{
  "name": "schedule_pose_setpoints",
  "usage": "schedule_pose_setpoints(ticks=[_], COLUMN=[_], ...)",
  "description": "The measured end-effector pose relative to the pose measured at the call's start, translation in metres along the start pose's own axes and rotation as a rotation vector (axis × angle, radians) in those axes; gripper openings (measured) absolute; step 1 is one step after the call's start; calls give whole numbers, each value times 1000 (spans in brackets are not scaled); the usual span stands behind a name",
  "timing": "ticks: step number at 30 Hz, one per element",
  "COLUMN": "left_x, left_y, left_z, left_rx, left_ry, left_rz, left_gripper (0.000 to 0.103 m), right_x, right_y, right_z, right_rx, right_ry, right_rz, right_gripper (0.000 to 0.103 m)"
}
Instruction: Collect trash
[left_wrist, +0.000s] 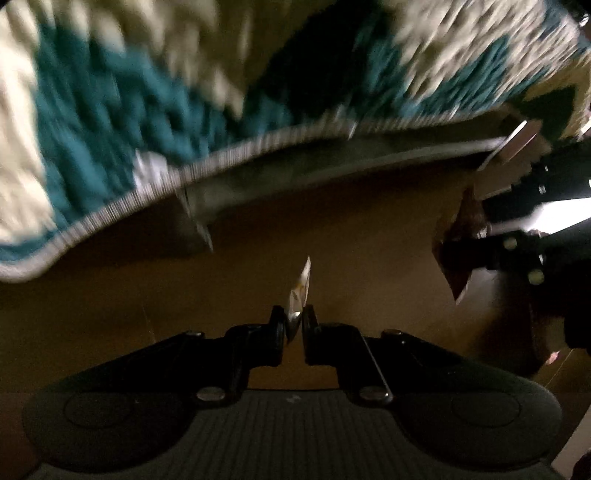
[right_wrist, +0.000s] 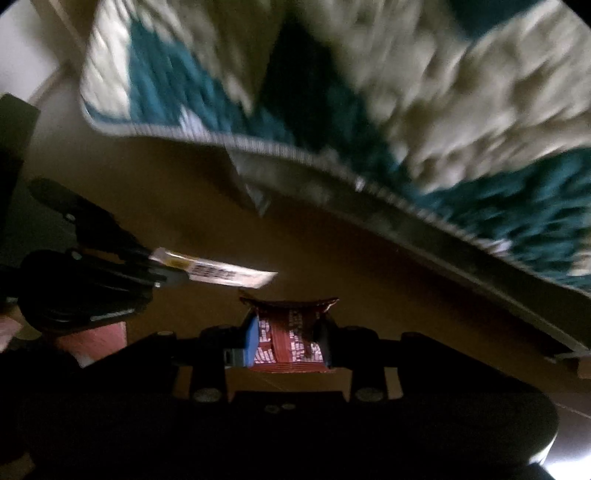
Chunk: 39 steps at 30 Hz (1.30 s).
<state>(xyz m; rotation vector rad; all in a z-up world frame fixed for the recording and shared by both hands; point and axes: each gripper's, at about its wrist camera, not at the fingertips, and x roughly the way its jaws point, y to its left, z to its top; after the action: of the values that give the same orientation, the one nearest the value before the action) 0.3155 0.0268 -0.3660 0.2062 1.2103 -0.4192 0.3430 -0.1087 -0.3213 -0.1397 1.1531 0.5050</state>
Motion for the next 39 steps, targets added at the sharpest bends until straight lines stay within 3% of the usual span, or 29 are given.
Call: schedule_pose_setpoints(ticks=[5,8,16,21,23,24,26,27,28,33,39], left_x=[-48,-60,-11,42,66,78,99,108,116,156,201], left_y=[3,3,-3,-9,-12,-13,-17,-19,-22,-39,-45], left_z=[11,11,-1,9,12,13,14,13,12,7,8], left_rx=[-1,27,64,85,102,108,126,140,157,291,356], left_ry=[-73,-71,52,125,145,156,166,160,149,154,173], left_rz=[-16,-19,-4,-72,-81,-85,-96,-90,-75,-39,-27], left_gripper=[7,7,7,10,16,26,50,69,79,79,79], right_x=[-68,-94,-71,-51,-42,-38,-35,-34,-34,-31,-25], right_y=[6,5,-8,-27,-34,-36,-37,-36,-34,-33,-58], right_z=[-10,-23,-59,-60,-60,-60,-60,-59,-58,-51,-50], right_rx=[31,58,129,143,174,190,198,191,181,181,326], right_ry=[-89,-107,-61,-25,-8,5,23,31,35,51,85], right_rz=[0,21,62,80,96,108,128,133,134,151,186], right_gripper=[30,31,31,31,31,31,31,31,31,31,31])
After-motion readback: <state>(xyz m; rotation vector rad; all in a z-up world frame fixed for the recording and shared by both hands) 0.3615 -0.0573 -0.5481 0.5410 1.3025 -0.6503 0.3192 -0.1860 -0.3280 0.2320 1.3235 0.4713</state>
